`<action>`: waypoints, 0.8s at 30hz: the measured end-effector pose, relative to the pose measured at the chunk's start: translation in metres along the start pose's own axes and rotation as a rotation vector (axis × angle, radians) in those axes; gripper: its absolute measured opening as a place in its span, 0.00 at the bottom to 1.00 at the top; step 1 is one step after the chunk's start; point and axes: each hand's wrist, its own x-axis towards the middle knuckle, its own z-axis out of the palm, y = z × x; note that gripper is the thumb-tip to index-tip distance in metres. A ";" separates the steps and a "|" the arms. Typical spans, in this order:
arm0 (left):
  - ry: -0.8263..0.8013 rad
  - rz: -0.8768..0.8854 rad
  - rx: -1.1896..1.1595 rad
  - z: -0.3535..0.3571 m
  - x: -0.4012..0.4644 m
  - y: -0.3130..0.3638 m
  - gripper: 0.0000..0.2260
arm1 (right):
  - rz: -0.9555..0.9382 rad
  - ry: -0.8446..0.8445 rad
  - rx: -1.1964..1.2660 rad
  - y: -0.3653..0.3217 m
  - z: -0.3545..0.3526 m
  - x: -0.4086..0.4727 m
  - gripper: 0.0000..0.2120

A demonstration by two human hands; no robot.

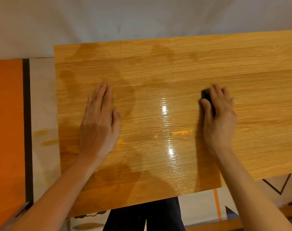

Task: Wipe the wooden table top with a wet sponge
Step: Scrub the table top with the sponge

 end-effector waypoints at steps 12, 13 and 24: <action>-0.127 -0.101 0.058 -0.004 0.007 0.006 0.26 | -0.429 -0.226 0.010 -0.045 0.041 0.023 0.20; -0.128 -0.101 0.048 -0.004 0.007 0.006 0.26 | -0.364 -0.208 0.007 -0.022 0.023 0.032 0.20; -0.150 -0.112 0.056 -0.007 0.005 0.006 0.26 | -0.512 -0.173 0.024 -0.106 0.095 0.024 0.18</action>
